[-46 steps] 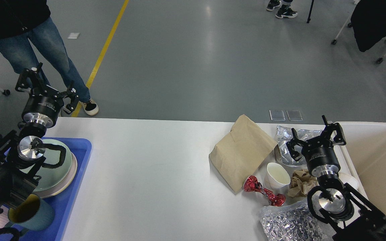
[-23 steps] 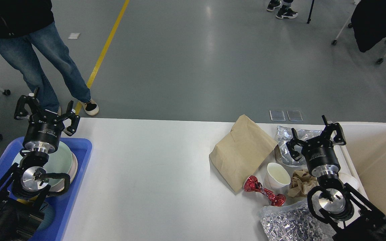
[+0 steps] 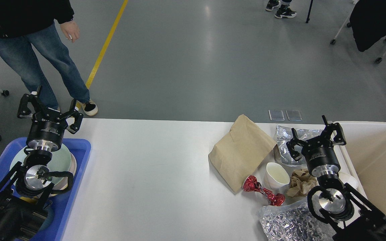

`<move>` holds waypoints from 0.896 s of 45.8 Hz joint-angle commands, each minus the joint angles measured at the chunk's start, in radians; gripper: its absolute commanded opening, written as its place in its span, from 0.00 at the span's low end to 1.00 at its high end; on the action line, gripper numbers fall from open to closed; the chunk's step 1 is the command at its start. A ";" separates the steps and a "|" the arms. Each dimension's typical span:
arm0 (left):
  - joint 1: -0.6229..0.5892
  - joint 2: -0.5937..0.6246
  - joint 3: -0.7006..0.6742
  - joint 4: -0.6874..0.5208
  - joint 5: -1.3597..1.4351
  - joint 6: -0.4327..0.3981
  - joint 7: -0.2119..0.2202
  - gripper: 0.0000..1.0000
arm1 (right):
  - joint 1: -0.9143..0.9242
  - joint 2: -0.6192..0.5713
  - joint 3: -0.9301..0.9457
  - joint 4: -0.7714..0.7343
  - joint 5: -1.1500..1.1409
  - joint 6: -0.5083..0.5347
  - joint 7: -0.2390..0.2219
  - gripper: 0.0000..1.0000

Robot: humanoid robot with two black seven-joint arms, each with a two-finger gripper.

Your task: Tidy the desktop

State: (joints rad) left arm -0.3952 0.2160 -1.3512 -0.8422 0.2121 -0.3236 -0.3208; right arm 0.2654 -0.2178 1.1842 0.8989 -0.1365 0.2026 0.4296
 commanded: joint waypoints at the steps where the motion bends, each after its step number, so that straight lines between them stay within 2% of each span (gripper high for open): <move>1: 0.001 -0.029 0.009 0.005 0.001 0.000 -0.001 0.96 | 0.000 0.000 0.000 0.000 0.000 0.000 0.001 1.00; 15: 0.032 -0.081 0.003 0.014 0.000 -0.003 -0.003 0.96 | 0.000 0.000 0.000 0.000 0.000 0.000 0.000 1.00; 26: 0.041 -0.083 0.027 0.025 0.001 -0.044 0.005 0.96 | 0.000 0.000 0.000 0.000 0.000 0.000 0.000 1.00; 35: 0.055 -0.095 0.060 0.028 0.000 -0.086 -0.057 0.96 | 0.002 0.000 0.000 -0.002 0.000 0.000 0.000 1.00; 41: 0.056 -0.103 0.061 0.026 0.000 -0.086 -0.060 0.96 | 0.002 0.000 0.000 -0.002 0.000 0.000 0.001 1.00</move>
State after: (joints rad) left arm -0.3412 0.1193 -1.2916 -0.8148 0.2130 -0.4069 -0.3739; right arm 0.2669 -0.2178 1.1842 0.8973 -0.1365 0.2025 0.4296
